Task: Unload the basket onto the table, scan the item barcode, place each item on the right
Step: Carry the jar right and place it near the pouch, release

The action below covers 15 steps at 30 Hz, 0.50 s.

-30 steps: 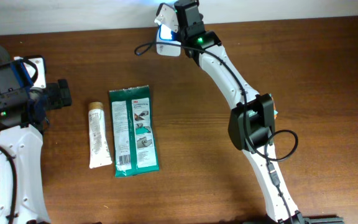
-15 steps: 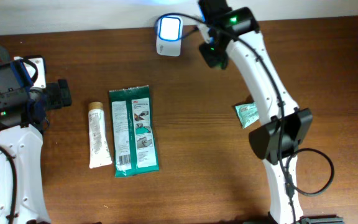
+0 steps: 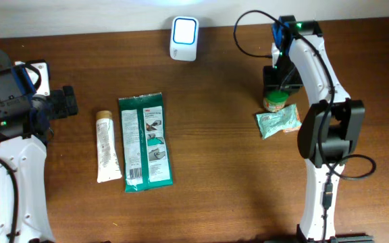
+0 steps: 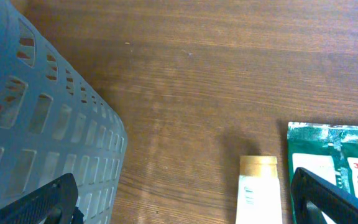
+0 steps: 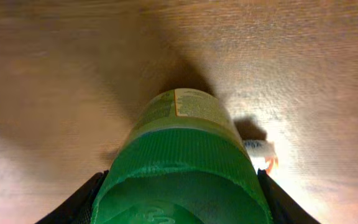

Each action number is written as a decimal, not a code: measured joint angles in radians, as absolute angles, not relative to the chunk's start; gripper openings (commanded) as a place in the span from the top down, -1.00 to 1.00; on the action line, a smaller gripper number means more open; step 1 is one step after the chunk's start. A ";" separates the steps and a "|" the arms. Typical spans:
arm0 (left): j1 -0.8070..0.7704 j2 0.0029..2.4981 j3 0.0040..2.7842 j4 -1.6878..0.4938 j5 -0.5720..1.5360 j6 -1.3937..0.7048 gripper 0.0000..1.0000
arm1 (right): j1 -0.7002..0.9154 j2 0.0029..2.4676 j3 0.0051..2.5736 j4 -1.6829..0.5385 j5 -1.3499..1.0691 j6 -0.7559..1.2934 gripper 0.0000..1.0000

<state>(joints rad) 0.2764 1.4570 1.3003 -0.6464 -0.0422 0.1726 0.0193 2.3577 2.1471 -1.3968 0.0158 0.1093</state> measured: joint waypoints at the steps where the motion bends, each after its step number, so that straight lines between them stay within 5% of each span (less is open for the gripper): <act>1: 0.276 1.457 1.300 -0.646 -0.042 0.173 -0.98 | 0.009 2.351 2.123 -1.378 0.009 0.109 0.28; 7: 0.276 1.457 1.300 -0.646 -0.042 0.173 -0.98 | -0.006 2.345 2.103 -1.384 -0.006 0.107 -0.48; 15: 0.276 1.457 1.300 -0.646 -0.042 0.173 -0.98 | -0.008 2.351 2.140 -1.472 -0.001 0.108 -0.82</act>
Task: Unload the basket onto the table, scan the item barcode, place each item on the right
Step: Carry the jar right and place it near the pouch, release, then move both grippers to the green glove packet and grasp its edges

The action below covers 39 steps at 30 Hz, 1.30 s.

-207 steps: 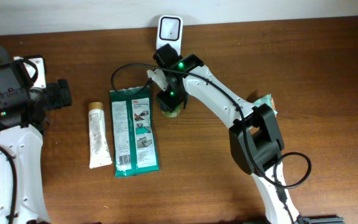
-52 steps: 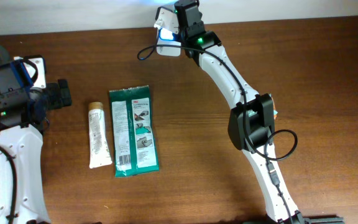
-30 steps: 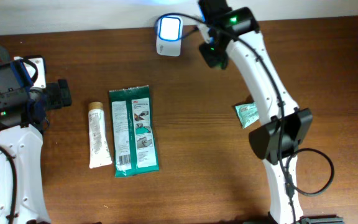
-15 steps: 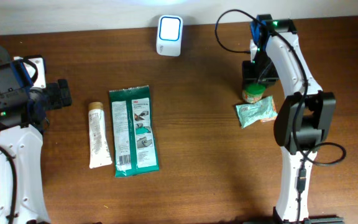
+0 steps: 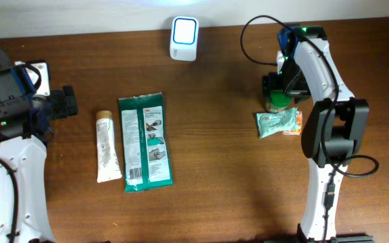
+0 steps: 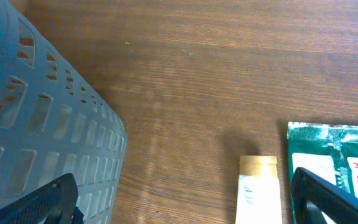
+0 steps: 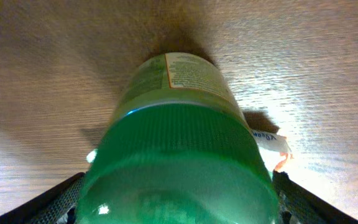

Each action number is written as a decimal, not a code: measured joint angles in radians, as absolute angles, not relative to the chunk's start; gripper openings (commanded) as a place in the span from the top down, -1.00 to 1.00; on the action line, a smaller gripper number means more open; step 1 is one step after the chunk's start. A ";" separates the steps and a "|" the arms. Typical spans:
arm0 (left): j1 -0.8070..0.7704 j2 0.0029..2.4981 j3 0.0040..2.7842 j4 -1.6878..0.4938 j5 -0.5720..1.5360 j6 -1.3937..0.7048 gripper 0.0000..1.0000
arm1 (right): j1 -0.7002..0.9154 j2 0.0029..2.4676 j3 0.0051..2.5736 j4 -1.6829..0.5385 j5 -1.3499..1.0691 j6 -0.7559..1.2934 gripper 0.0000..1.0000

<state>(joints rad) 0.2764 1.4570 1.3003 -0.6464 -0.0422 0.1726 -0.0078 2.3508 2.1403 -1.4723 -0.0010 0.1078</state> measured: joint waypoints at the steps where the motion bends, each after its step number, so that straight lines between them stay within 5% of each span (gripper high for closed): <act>1: 0.276 1.457 1.300 -0.646 -0.042 0.173 -0.98 | -0.008 2.352 2.177 -1.496 -0.001 0.109 -0.84; 9: 0.276 1.457 1.300 -0.646 -0.042 0.173 -0.98 | 0.027 2.354 2.517 -1.693 -0.159 0.092 -0.83; 14: 0.276 1.457 1.300 -0.646 -0.042 0.173 -0.98 | 0.177 2.354 2.517 -1.688 -0.280 0.051 -0.97; 22: 0.276 1.457 1.300 -0.646 -0.042 0.173 -0.98 | 0.381 2.369 2.517 -1.612 -0.316 0.072 -0.93; 35: 0.276 1.457 1.300 -0.643 -0.034 0.171 -0.99 | 0.460 2.503 2.515 -1.570 -0.316 0.083 -0.78; 39: 0.276 1.457 1.300 -0.648 0.123 0.148 -0.98 | 0.460 2.510 2.475 -1.544 -0.316 0.083 -0.78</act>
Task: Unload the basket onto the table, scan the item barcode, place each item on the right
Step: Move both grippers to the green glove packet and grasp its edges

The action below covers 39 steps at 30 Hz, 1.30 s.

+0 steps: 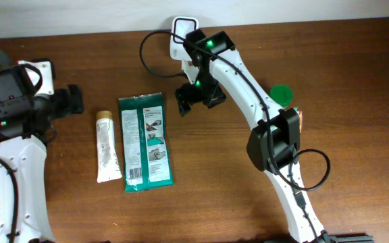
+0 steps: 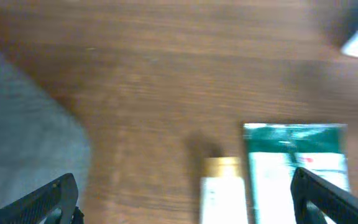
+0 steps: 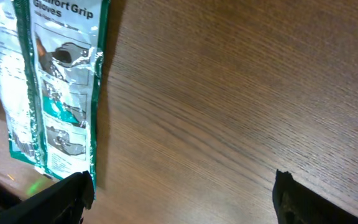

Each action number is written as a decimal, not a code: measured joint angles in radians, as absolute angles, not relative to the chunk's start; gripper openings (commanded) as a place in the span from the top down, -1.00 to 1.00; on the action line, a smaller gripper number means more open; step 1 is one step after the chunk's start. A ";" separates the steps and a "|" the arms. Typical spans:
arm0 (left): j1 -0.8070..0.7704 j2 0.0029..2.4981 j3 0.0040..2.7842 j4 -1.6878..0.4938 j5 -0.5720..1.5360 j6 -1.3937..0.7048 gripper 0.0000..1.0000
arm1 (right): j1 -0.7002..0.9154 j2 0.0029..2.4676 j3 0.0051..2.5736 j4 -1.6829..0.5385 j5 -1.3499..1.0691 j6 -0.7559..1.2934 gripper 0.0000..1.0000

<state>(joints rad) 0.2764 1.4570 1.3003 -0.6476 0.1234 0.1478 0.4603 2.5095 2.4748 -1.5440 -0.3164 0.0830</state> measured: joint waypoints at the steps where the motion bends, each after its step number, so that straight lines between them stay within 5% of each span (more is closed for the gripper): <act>1: 0.276 1.457 1.300 -0.651 0.169 0.144 -0.98 | 0.460 2.510 2.469 -1.541 -0.316 0.082 -0.78; 4: 0.276 1.457 1.300 -0.669 0.304 0.137 -0.98 | 0.460 2.511 2.454 -1.539 -0.316 0.083 -0.77; 5: 0.276 1.457 1.300 -0.673 0.335 0.137 -0.77 | 0.460 2.511 2.453 -1.539 -0.316 0.083 -0.78; 7: 0.276 1.457 1.300 -0.693 0.400 0.134 0.28 | 0.460 2.511 2.452 -1.530 -0.316 0.083 -0.78; 9: 0.276 1.457 1.300 -0.718 0.434 0.125 0.87 | 0.460 2.511 2.452 -1.517 -0.317 0.083 -0.77; 10: 0.274 1.458 1.300 -0.736 0.444 0.118 1.00 | 0.460 2.511 2.452 -1.514 -0.317 0.083 -0.78; 25: 0.071 1.794 1.155 -0.732 0.292 -0.130 1.00 | 0.456 2.513 2.452 -1.476 -0.351 0.077 -0.45; 39: 0.052 1.896 1.123 -0.603 0.212 -0.155 1.00 | 0.219 2.407 2.451 -1.642 -0.775 -0.288 -0.37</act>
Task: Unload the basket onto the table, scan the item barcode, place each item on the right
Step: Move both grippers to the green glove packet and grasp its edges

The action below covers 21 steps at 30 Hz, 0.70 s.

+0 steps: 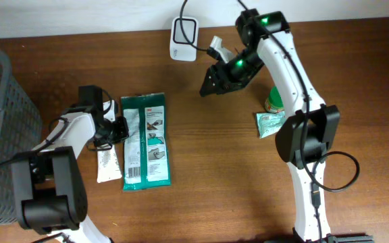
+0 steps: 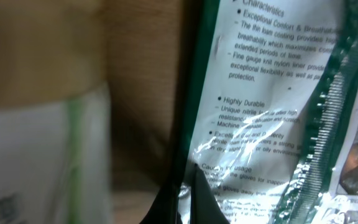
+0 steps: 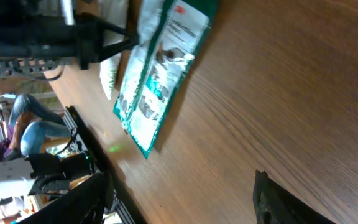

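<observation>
A green glove packet [image 1: 146,142] lies flat left of the table's middle, with a cream tube [image 1: 105,165] beside its left edge. My left gripper [image 1: 115,128] sits at that edge. In the left wrist view its fingers [image 2: 186,193] are pinched together on the packet's [image 2: 272,93] rim, the tube [image 2: 42,155] just to the left. The white scanner [image 1: 184,30] stands at the back. My right gripper [image 1: 215,77] hovers open below and right of the scanner. In the right wrist view it [image 3: 185,199] holds nothing, and the packet [image 3: 160,74] lies far ahead.
A green-capped bottle [image 1: 275,102] stands at the right with a teal pouch [image 1: 272,125] just in front of it. A grey mesh basket [image 1: 5,121] fills the left edge of the table. The scanner's cable runs off the back edge.
My left gripper was open at the far left, short of the tube; now it is shut on the packet's left edge. The right gripper, still open, sits a little further right.
My right gripper stood round the green bottle at the right for the two oldest moments, with the left gripper open beside the basket. Then the right gripper was open near the packet's top, the bottle left standing. Now the left gripper pinches the packet's edge.
</observation>
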Each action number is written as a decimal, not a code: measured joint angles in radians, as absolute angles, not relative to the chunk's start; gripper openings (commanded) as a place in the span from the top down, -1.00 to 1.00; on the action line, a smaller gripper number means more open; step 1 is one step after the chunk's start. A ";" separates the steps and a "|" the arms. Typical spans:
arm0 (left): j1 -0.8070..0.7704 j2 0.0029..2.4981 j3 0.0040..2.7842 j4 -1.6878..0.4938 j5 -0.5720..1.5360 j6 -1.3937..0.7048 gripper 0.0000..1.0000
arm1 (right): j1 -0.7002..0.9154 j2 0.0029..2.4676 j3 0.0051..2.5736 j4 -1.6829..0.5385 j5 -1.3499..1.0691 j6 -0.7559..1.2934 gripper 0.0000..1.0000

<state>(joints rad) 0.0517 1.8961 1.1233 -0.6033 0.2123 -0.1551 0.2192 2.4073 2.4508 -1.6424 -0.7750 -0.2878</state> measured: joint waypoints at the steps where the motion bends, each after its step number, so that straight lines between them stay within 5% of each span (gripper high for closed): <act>1: 0.043 1.895 1.118 -0.586 0.213 -0.155 1.00 | 0.222 2.407 2.450 -1.642 -0.781 -0.294 -0.36; 11: 0.013 1.883 1.095 -0.546 0.212 -0.181 1.00 | 0.242 2.405 2.259 -1.494 -0.807 -0.290 -0.36; 21: 0.013 1.880 1.090 -0.539 0.213 -0.181 1.00 | 0.301 2.405 2.041 -1.374 -0.821 -0.247 -0.12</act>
